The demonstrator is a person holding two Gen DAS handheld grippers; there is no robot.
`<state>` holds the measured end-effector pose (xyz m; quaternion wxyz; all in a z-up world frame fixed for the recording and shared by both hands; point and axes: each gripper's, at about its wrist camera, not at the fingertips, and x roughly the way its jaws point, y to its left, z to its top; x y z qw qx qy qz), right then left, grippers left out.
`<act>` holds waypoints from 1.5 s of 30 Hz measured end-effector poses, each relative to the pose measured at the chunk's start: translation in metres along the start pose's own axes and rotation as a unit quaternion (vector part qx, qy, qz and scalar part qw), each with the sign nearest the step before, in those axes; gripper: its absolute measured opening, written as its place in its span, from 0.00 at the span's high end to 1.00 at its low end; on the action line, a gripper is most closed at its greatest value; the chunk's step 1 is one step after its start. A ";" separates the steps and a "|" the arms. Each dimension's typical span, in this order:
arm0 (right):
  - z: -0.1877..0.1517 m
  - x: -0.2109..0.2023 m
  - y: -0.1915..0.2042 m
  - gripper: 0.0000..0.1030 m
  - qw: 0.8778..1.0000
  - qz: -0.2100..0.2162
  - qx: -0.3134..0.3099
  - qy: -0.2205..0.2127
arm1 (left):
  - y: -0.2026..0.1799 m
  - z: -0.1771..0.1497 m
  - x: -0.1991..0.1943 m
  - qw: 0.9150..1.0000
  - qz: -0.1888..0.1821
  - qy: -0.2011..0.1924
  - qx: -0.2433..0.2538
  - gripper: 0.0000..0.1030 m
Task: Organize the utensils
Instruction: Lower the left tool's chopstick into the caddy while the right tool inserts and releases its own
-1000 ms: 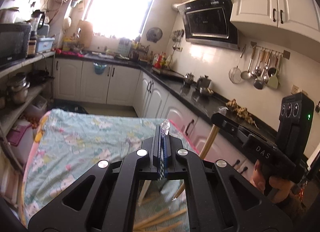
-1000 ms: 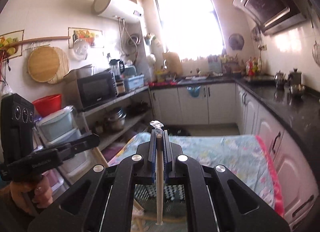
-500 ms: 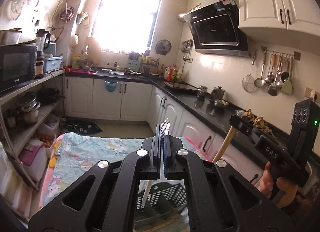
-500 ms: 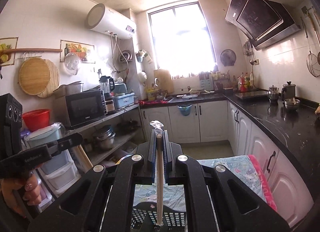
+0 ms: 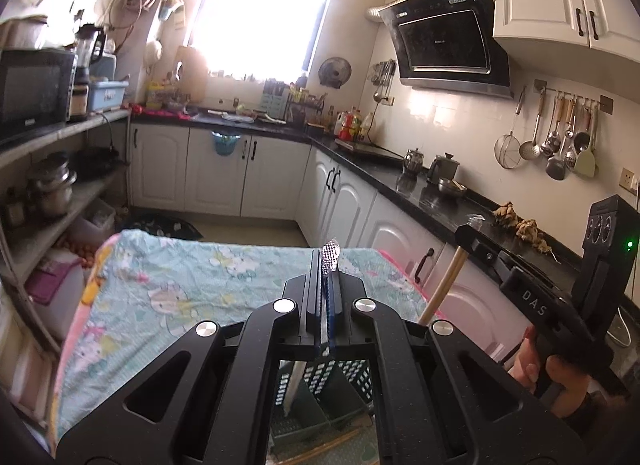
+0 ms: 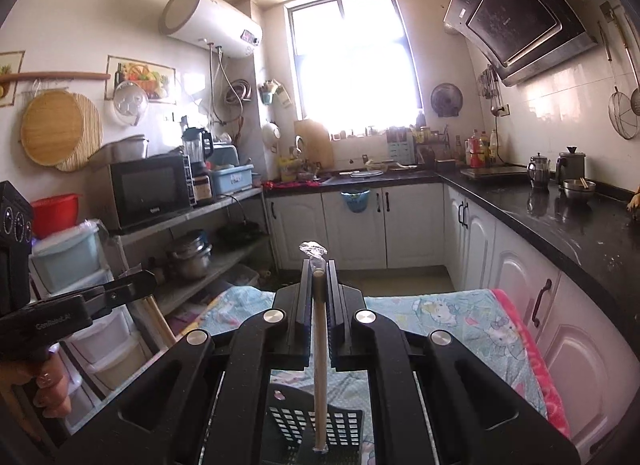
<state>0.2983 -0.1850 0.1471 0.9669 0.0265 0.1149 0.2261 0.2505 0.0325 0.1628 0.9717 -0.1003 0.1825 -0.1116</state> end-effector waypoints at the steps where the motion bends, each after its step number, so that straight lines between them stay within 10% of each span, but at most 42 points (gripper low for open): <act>1: -0.004 0.002 0.000 0.94 1.000 -0.002 -0.001 0.003 | 0.001 -0.004 0.002 1.000 -0.001 0.002 -0.002 1.00; 15: -0.042 0.020 0.003 0.93 0.999 -0.013 0.005 0.045 | 0.009 -0.038 0.017 1.000 0.012 0.023 0.001 1.00; 20: -0.050 0.018 0.000 0.67 0.998 -0.027 0.015 0.048 | 0.017 -0.046 0.019 0.999 0.018 0.034 -0.013 0.99; 36: -0.055 -0.006 -0.005 0.39 0.996 -0.037 0.032 0.068 | 0.031 -0.056 -0.014 0.998 0.057 0.010 -0.036 0.23; 45: -0.058 -0.035 -0.006 0.34 0.996 -0.034 0.031 0.072 | 0.043 -0.063 -0.042 0.997 0.052 -0.002 -0.064 0.10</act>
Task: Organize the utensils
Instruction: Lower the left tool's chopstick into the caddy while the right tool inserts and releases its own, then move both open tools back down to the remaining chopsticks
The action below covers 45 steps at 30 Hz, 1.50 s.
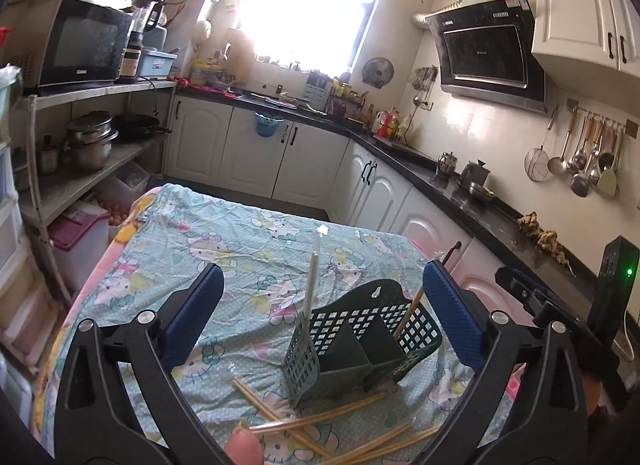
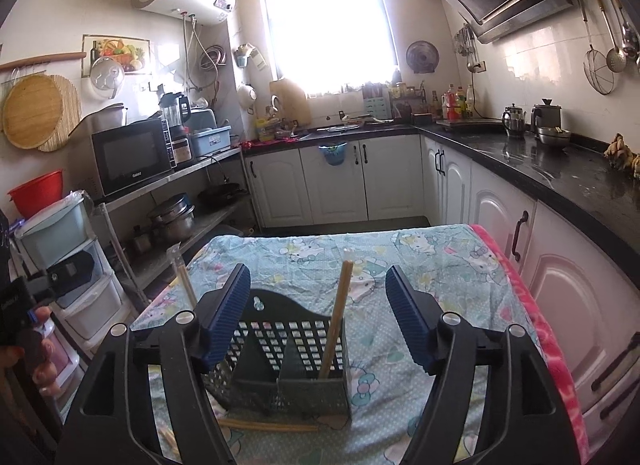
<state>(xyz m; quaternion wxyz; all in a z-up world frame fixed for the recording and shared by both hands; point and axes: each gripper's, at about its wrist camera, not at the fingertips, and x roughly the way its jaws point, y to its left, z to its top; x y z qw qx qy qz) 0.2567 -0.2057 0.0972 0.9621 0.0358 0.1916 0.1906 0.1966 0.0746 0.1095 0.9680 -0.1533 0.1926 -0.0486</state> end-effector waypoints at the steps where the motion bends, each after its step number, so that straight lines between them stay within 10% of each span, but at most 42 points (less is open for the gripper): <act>1: -0.001 -0.003 0.000 0.34 1.000 0.001 -0.001 0.001 | 0.001 -0.002 -0.003 1.000 0.000 0.000 -0.003 0.10; 23: -0.046 -0.036 0.025 0.31 0.998 0.028 -0.037 0.037 | 0.014 -0.045 -0.019 0.999 0.008 0.039 -0.017 0.10; 45: -0.126 -0.006 0.032 0.32 0.985 0.026 -0.055 0.161 | 0.065 -0.112 0.023 0.980 0.021 0.177 -0.084 0.23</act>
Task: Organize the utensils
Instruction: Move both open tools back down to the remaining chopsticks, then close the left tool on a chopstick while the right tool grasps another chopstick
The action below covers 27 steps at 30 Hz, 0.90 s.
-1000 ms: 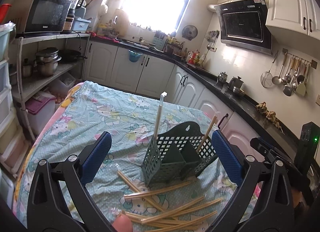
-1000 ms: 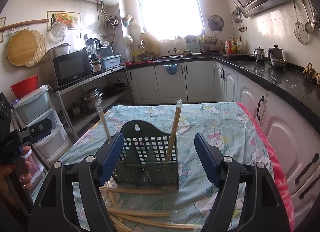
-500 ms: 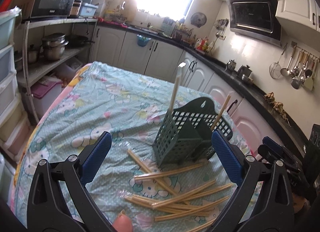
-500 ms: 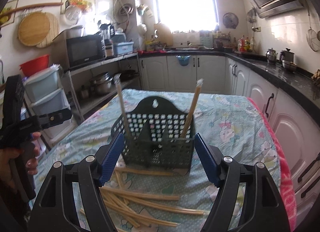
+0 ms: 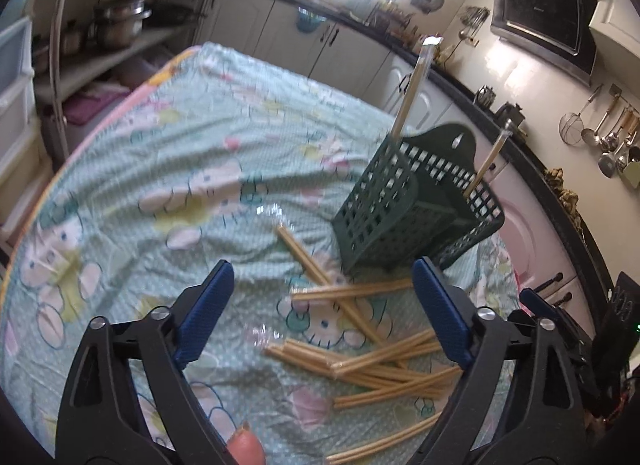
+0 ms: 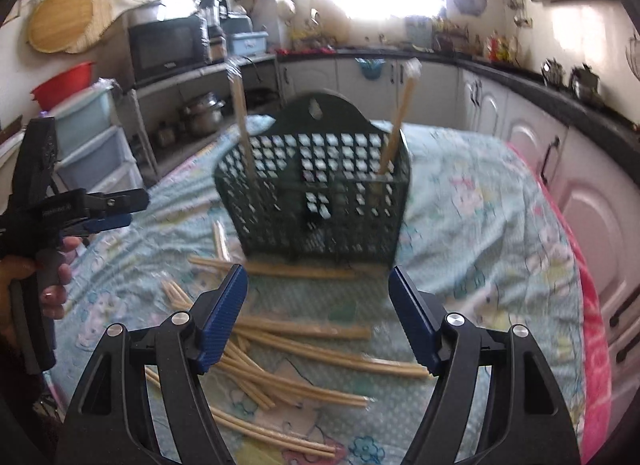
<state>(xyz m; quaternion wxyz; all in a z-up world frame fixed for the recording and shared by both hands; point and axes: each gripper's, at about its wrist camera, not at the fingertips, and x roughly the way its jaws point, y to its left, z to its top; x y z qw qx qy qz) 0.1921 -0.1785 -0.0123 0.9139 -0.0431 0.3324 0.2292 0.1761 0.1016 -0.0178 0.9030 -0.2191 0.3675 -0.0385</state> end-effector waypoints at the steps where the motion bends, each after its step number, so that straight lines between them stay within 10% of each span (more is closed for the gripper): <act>1: -0.002 0.003 -0.003 0.32 1.000 -0.003 0.006 0.006 | 0.001 -0.002 0.004 1.000 -0.002 0.007 -0.001 0.24; 27: -0.033 0.076 -0.056 0.68 0.987 0.008 0.107 0.117 | 0.021 -0.019 0.057 0.995 -0.010 0.094 -0.030 0.58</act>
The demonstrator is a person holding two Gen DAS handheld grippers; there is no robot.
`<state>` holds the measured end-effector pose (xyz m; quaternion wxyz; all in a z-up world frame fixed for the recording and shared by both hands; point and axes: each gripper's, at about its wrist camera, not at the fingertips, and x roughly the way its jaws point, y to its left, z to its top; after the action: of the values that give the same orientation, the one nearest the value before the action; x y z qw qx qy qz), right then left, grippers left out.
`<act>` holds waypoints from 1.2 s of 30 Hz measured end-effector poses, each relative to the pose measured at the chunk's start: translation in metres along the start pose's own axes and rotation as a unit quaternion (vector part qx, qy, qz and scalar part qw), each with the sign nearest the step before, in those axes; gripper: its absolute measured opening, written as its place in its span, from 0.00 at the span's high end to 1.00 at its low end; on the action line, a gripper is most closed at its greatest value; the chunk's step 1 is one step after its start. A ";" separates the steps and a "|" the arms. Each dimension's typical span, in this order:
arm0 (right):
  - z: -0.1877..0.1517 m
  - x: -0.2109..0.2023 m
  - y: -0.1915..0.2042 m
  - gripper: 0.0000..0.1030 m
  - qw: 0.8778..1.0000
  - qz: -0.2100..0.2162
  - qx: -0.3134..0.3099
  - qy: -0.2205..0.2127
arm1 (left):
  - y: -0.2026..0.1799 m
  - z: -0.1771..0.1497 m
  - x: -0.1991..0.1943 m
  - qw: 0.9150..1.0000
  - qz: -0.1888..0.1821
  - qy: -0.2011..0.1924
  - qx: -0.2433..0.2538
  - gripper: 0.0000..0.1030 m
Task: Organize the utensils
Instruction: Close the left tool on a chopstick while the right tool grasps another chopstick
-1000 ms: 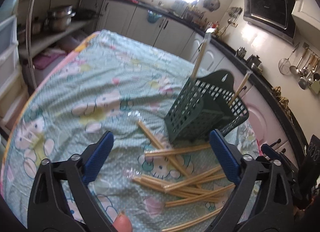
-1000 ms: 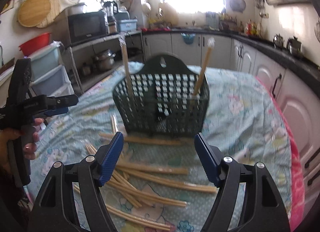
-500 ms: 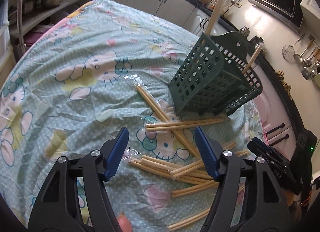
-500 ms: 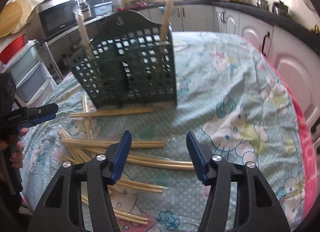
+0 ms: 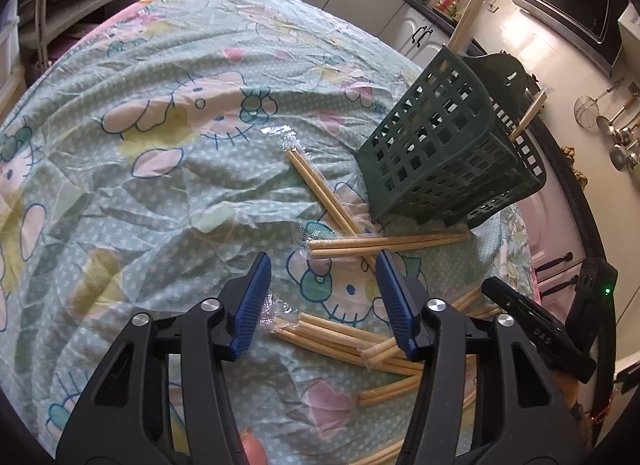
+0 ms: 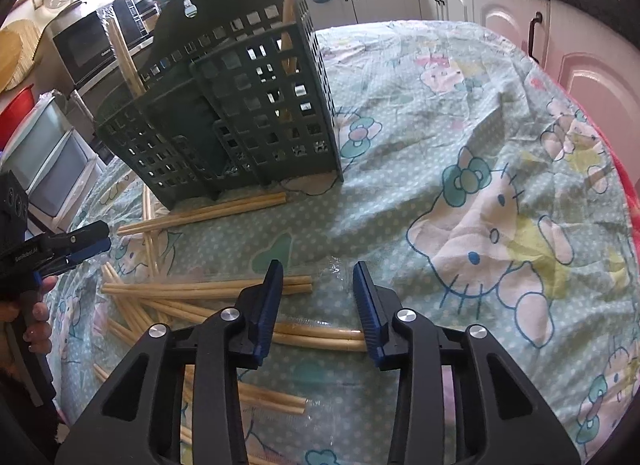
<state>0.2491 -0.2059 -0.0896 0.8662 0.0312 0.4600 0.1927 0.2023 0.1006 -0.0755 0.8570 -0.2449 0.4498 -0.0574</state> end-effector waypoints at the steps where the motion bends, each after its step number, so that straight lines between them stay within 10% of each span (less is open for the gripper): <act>1: 0.000 0.001 0.000 0.70 1.000 -0.001 0.000 0.000 | 0.001 0.000 0.002 1.000 -0.001 0.002 -0.002 0.59; 10: -0.001 0.007 0.011 0.94 0.999 -0.012 -0.032 -0.004 | -0.001 0.002 0.011 1.000 -0.005 0.003 -0.009 0.76; 21: 0.002 -0.004 0.009 0.97 0.999 -0.003 -0.028 -0.020 | 0.003 0.007 0.013 1.000 -0.005 -0.007 -0.010 0.99; 36: 0.017 -0.054 0.034 0.97 0.995 0.015 -0.052 -0.088 | -0.023 0.016 -0.040 0.995 -0.032 -0.083 0.044 1.00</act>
<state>0.2253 -0.1923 -0.0293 0.9008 0.0099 0.3710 0.2256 0.1944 0.0986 -0.0277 0.8990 -0.2249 0.3661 -0.0844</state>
